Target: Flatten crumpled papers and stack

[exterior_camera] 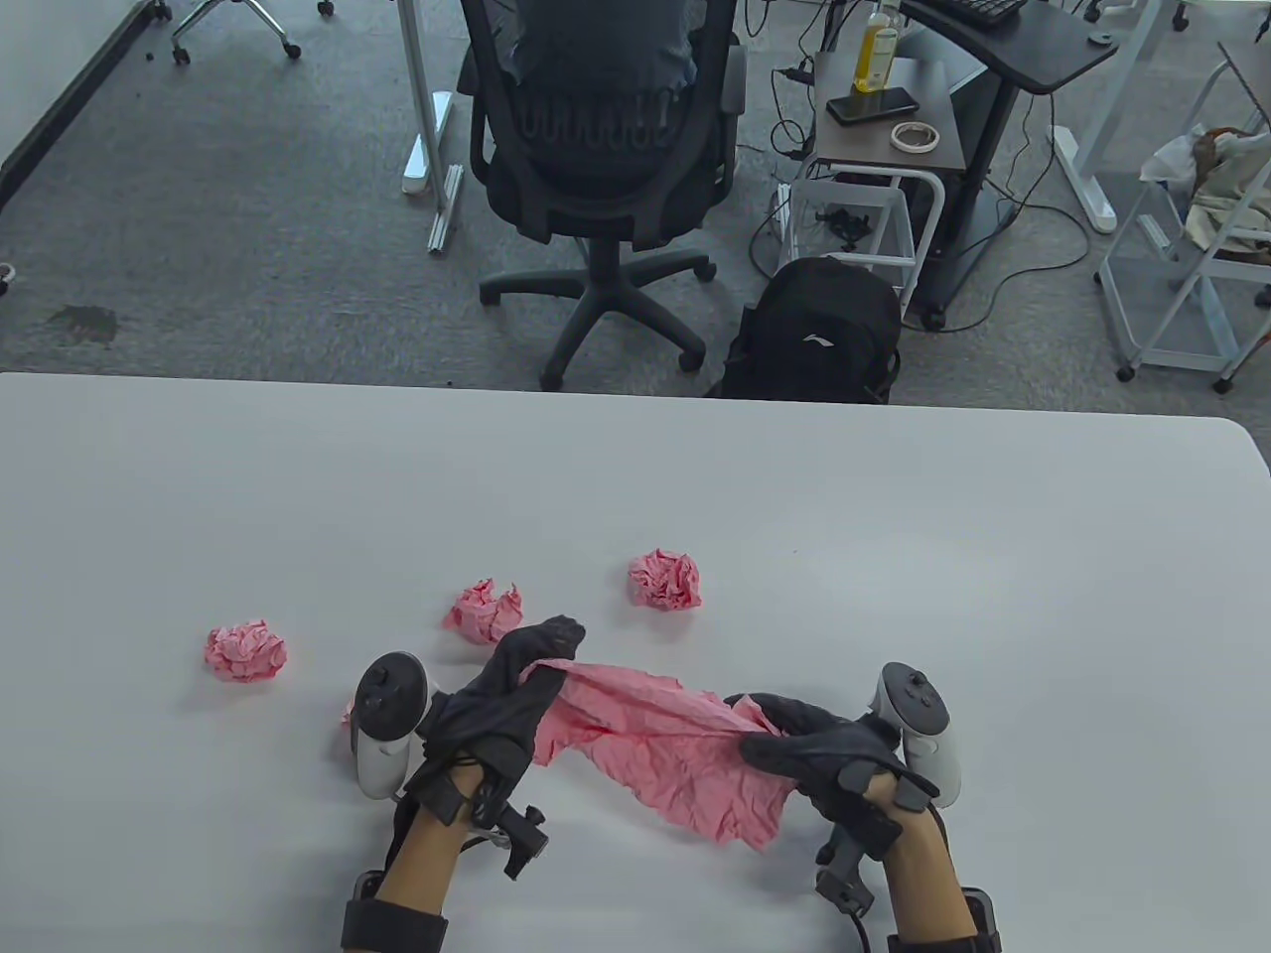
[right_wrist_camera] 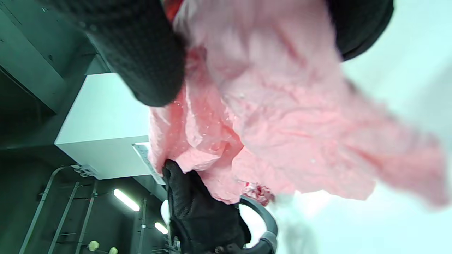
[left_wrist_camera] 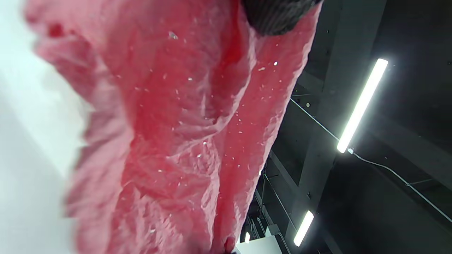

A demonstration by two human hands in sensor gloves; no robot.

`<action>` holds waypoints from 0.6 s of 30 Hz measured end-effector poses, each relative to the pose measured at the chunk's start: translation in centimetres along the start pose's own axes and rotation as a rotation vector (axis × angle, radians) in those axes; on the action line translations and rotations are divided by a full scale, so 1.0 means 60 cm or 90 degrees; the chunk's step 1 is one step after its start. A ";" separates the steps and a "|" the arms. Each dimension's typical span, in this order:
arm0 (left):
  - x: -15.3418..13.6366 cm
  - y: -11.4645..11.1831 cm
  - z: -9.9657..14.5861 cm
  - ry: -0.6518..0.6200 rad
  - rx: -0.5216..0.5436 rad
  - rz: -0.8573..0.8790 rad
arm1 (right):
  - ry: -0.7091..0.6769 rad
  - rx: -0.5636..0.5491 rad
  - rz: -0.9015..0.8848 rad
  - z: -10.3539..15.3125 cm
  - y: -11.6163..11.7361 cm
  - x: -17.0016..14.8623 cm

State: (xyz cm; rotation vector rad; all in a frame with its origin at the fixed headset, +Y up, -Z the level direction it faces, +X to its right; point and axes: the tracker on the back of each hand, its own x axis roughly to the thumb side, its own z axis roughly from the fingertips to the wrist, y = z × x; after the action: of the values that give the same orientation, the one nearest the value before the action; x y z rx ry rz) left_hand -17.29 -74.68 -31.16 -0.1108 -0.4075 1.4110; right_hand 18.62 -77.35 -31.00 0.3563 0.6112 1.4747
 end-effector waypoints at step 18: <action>0.010 0.017 0.009 0.000 0.087 -0.164 | -0.122 -0.025 -0.121 0.011 -0.025 0.017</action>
State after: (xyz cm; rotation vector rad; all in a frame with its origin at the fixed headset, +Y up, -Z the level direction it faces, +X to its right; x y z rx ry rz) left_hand -18.35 -74.02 -30.88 0.0522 -0.3121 1.1811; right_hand 20.21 -76.36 -31.50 0.3926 0.4498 1.2519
